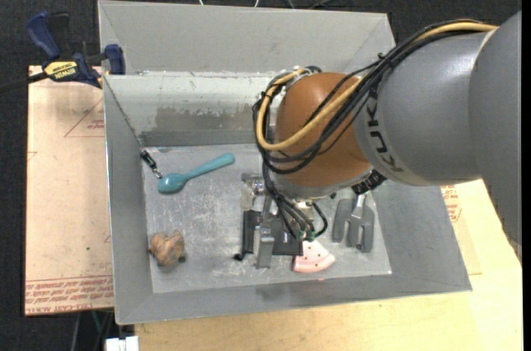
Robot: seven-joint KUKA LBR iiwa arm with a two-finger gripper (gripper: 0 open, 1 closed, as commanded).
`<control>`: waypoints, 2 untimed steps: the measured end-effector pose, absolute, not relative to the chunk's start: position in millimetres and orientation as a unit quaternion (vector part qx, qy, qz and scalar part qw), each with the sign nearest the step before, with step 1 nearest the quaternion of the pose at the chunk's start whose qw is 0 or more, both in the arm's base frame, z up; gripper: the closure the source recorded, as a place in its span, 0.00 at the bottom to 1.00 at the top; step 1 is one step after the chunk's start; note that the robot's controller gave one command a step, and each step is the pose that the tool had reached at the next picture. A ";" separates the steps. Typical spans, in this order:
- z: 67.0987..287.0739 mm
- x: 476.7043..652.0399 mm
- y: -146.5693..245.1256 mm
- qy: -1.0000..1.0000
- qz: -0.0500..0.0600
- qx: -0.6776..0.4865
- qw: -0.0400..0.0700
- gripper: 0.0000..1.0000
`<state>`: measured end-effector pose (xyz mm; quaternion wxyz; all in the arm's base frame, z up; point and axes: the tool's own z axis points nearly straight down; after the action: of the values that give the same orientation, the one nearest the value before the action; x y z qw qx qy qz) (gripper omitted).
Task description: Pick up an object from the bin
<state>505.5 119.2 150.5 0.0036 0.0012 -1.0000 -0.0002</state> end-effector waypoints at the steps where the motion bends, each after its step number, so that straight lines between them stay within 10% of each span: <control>1: 153.7 507.4 118.7 -1.000 -0.001 0.000 0.000 0.00; 2: 149.1 496.9 61.7 -0.999 -0.001 0.037 0.001 0.00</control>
Offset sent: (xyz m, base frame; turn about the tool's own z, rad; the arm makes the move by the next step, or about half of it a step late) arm -0.0118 -0.0792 -0.0023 -0.0895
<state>496.9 61.7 149.1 0.0007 0.0374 -0.9993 -0.0011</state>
